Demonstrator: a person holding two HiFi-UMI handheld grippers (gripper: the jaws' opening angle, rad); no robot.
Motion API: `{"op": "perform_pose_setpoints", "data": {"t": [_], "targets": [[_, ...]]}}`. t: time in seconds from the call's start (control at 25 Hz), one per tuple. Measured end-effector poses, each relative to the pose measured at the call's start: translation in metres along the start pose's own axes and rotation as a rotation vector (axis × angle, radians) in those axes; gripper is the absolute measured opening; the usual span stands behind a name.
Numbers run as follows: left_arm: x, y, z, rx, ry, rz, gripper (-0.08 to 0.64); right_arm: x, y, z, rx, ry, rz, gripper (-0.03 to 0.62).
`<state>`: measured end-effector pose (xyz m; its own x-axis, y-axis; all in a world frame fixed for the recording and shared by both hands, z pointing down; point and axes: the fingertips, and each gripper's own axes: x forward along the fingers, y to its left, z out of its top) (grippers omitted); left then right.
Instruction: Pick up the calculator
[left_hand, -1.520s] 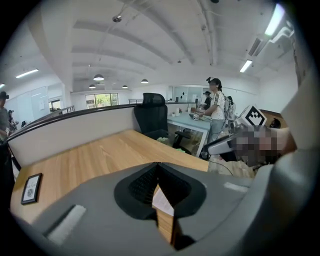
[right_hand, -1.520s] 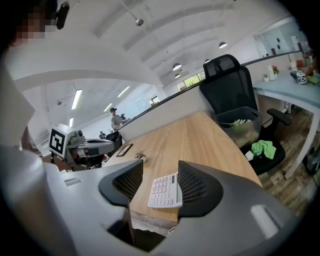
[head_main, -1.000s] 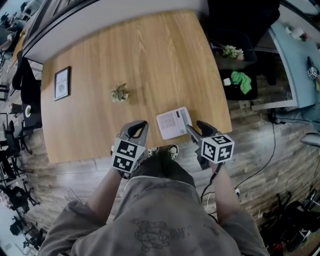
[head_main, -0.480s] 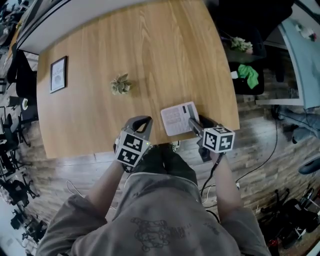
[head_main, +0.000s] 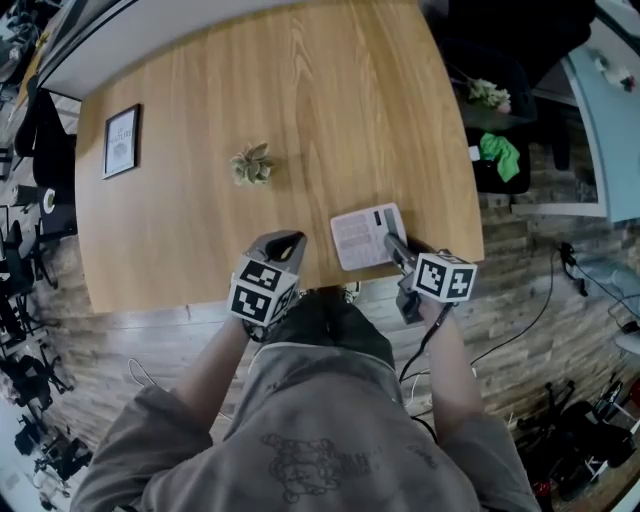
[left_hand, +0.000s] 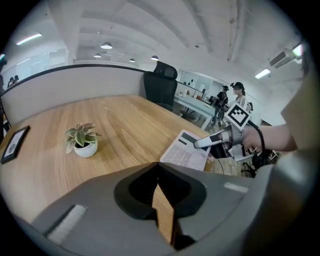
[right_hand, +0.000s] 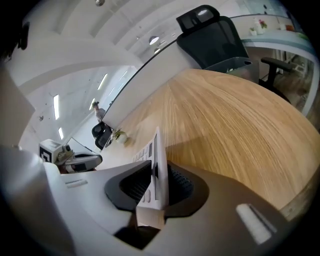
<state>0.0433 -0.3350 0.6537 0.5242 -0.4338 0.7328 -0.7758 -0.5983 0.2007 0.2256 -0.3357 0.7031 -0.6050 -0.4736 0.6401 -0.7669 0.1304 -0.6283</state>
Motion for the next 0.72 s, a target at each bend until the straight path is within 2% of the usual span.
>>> {"op": "perform_pose_setpoints", "data": {"t": [0.12, 0.36, 0.72], "targets": [[-0.007, 0.001, 0.002, 0.005, -0.010, -0.003, 0.002, -0.007, 0.009, 0.005, 0.021, -0.037, 0.002, 0.075], [-0.032, 0.000, 0.014, 0.022, -0.048, 0.003, 0.002, -0.030, 0.036, 0.020, -0.060, -0.133, -0.104, 0.069], [-0.086, 0.023, 0.057, 0.058, -0.162, 0.078, 0.002, -0.102, 0.104, 0.073, -0.129, -0.350, -0.087, 0.067]]}}
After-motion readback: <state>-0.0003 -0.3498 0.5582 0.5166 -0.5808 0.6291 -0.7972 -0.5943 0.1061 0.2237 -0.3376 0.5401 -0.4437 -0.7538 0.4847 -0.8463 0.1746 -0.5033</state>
